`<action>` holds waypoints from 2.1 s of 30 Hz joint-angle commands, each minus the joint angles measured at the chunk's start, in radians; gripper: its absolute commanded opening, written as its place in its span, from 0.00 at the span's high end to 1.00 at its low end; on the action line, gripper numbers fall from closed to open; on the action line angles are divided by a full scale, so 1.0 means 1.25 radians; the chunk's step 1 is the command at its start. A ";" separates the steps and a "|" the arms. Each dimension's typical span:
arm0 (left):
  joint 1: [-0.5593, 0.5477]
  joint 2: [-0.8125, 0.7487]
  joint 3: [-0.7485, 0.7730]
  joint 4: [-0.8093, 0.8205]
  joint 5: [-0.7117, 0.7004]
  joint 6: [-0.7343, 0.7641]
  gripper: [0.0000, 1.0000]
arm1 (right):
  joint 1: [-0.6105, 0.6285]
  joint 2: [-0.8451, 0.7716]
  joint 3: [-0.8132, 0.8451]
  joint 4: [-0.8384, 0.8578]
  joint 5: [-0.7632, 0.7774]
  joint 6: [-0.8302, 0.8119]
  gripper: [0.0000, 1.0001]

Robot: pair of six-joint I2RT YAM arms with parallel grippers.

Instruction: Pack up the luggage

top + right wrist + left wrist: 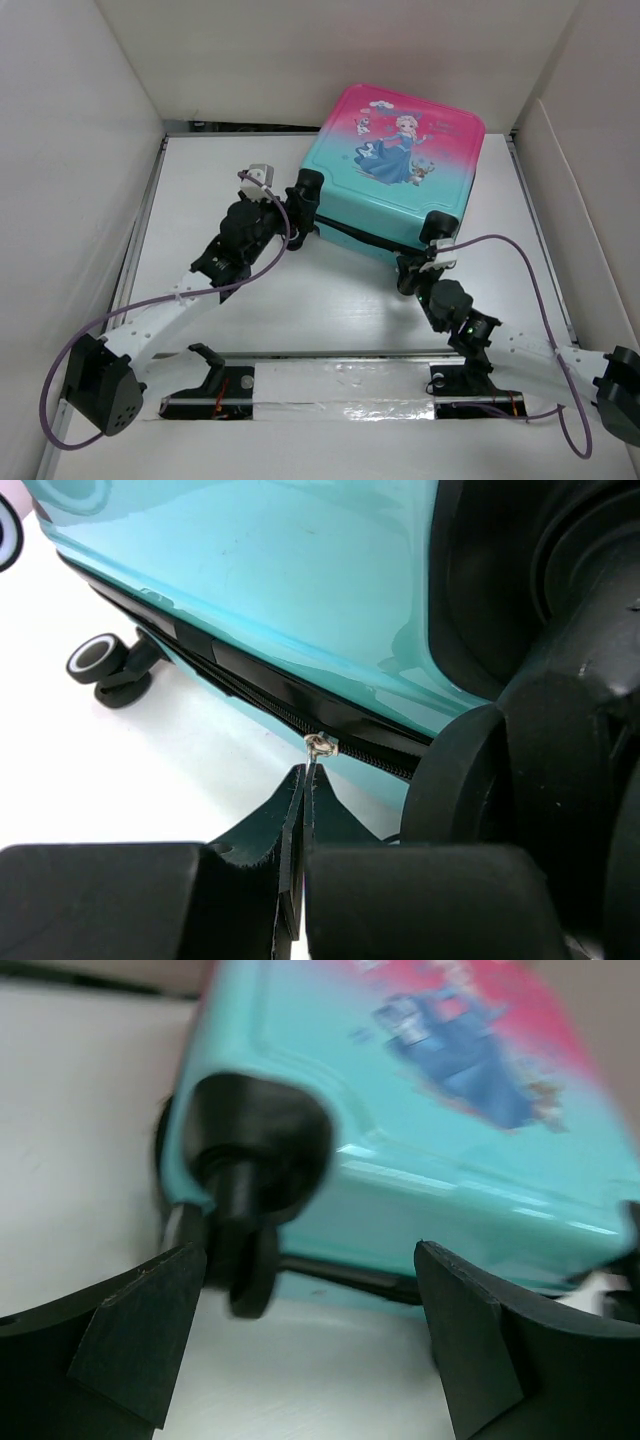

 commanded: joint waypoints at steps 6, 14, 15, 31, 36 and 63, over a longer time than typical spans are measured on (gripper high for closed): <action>0.009 -0.002 -0.035 -0.105 -0.147 0.050 0.12 | -0.005 -0.012 0.011 0.069 -0.103 0.007 1.00; 0.038 0.119 0.033 -0.050 -0.050 0.104 0.14 | -0.005 -0.022 0.004 0.070 -0.120 0.008 1.00; 0.048 0.130 0.038 -0.044 -0.042 0.110 0.16 | -0.005 -0.024 0.004 0.068 -0.123 0.007 1.00; 0.048 0.223 0.137 0.009 -0.003 0.196 0.38 | -0.005 -0.010 0.004 0.068 -0.130 0.003 1.00; 0.011 0.222 0.135 -0.034 -0.126 0.238 0.25 | -0.005 -0.015 0.005 0.063 -0.133 0.003 1.00; 0.011 0.222 0.080 0.074 0.172 0.141 1.00 | -0.005 0.010 0.039 0.040 -0.175 -0.013 1.00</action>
